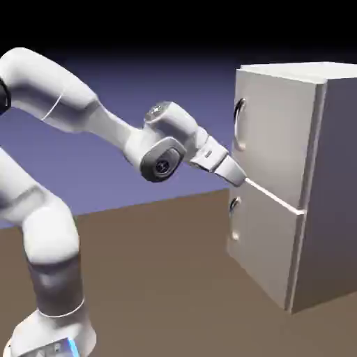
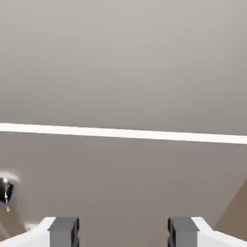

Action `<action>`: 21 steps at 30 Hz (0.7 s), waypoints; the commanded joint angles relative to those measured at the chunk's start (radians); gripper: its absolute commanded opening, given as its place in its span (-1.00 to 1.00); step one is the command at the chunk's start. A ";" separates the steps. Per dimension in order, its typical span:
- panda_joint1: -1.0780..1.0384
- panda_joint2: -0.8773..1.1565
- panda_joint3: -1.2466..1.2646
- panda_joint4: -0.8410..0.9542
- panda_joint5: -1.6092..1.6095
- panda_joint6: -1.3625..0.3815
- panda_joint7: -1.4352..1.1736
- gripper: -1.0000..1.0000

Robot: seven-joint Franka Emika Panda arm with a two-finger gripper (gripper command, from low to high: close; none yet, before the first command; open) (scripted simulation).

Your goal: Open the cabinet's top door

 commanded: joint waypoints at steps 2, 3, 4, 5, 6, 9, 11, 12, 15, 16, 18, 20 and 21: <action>-0.040 -0.038 0.046 0.013 0.087 -0.012 -0.035 0.00; -0.060 -0.056 0.068 0.019 0.131 -0.018 -0.052 0.00; -0.080 -0.075 0.091 0.025 0.174 -0.024 -0.070 0.00; -0.100 -0.094 0.114 0.032 0.218 -0.030 -0.087 0.00; -0.121 -0.113 0.137 0.038 0.261 -0.036 -0.105 0.00; -0.181 -0.169 0.205 0.057 0.392 -0.054 -0.157 0.00; -0.221 -0.207 0.251 0.069 0.479 -0.066 -0.192 0.00; -0.241 -0.226 0.273 0.076 0.522 -0.072 -0.209 0.00; -0.301 -0.282 0.342 0.095 0.653 -0.091 -0.261 0.00; -0.321 -0.301 0.364 0.101 0.696 -0.097 -0.279 0.00; -0.361 -0.338 0.410 0.113 0.783 -0.109 -0.313 0.00; -0.402 -0.376 0.455 0.126 0.870 -0.121 -0.348 0.00; -0.422 -0.395 0.478 0.132 0.914 -0.127 -0.366 0.00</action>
